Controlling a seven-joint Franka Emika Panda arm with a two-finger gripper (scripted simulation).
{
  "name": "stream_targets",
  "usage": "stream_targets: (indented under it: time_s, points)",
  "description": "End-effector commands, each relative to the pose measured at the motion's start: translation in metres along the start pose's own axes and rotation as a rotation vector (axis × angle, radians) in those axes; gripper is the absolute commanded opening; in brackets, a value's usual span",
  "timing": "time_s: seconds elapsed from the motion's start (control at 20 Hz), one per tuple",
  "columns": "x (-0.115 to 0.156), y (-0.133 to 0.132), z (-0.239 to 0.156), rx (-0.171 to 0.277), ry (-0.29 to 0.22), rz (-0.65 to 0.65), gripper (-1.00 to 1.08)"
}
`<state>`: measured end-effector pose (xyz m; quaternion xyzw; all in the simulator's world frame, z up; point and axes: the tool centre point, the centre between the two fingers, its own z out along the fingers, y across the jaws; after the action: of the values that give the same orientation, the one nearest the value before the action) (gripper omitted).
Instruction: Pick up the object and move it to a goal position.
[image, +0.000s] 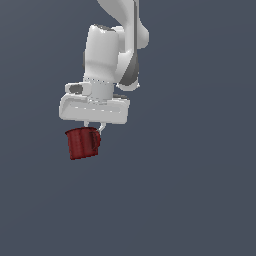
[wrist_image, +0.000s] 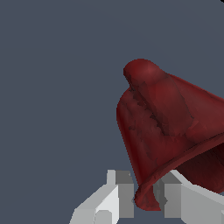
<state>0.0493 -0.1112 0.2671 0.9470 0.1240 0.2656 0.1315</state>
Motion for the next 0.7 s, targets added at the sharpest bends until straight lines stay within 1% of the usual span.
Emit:
stream_targets:
  time_s: [0.0, 0.3, 0.45, 0.65]
  points:
    - [0.005, 0.01, -0.008, -0.011, 0.049, 0.006, -1.0]
    - [0.009, 0.025, -0.018, -0.023, 0.12, 0.017, -1.0]
    - [0.01, 0.029, -0.021, -0.026, 0.141, 0.02, -1.0]
    - [0.01, 0.032, -0.023, -0.026, 0.153, 0.022, -1.0]
